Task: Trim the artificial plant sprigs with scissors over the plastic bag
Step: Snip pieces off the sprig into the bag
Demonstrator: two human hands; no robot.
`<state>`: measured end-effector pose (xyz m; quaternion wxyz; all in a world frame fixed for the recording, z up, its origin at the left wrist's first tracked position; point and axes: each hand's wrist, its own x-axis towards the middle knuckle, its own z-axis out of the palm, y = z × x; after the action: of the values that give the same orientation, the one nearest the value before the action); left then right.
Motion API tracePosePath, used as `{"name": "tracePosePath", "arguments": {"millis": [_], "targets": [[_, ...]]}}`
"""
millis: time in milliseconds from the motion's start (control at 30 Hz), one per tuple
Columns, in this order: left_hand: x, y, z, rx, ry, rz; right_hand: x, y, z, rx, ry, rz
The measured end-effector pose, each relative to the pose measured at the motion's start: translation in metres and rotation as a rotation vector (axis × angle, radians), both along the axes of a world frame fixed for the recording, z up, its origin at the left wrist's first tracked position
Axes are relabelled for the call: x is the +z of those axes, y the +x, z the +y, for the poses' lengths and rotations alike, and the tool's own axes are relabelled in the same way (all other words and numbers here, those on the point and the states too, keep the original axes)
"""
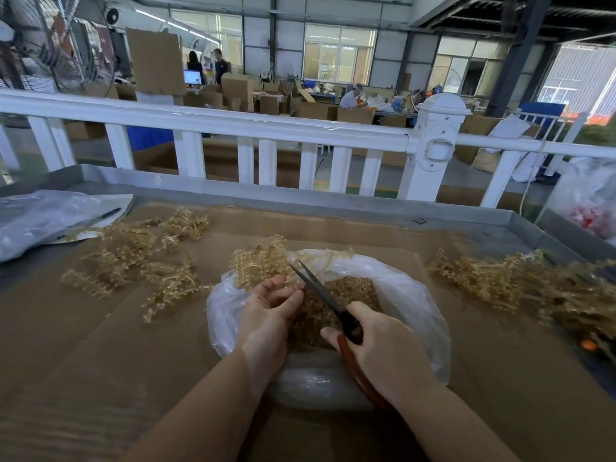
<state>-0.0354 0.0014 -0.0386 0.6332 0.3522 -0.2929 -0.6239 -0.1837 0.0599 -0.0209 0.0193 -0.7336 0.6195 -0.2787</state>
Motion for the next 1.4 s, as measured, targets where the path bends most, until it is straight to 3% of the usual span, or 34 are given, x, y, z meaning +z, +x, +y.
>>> {"name": "tracePosePath", "arguments": {"millis": [267, 1033, 1400], "targets": [[-0.001, 0.005, -0.001, -0.089, -0.037, 0.081, 0.008, -0.005, -0.003, 0.02, 0.105, -0.089], [0.009, 0.005, -0.003, -0.102, 0.095, 0.119, 0.004, -0.003, 0.004, 0.056, 0.099, 0.031], [0.006, 0.008, -0.005, -0.161, 0.073, 0.036, -0.002, 0.003, -0.002, 0.047, 0.044, 0.091]]}}
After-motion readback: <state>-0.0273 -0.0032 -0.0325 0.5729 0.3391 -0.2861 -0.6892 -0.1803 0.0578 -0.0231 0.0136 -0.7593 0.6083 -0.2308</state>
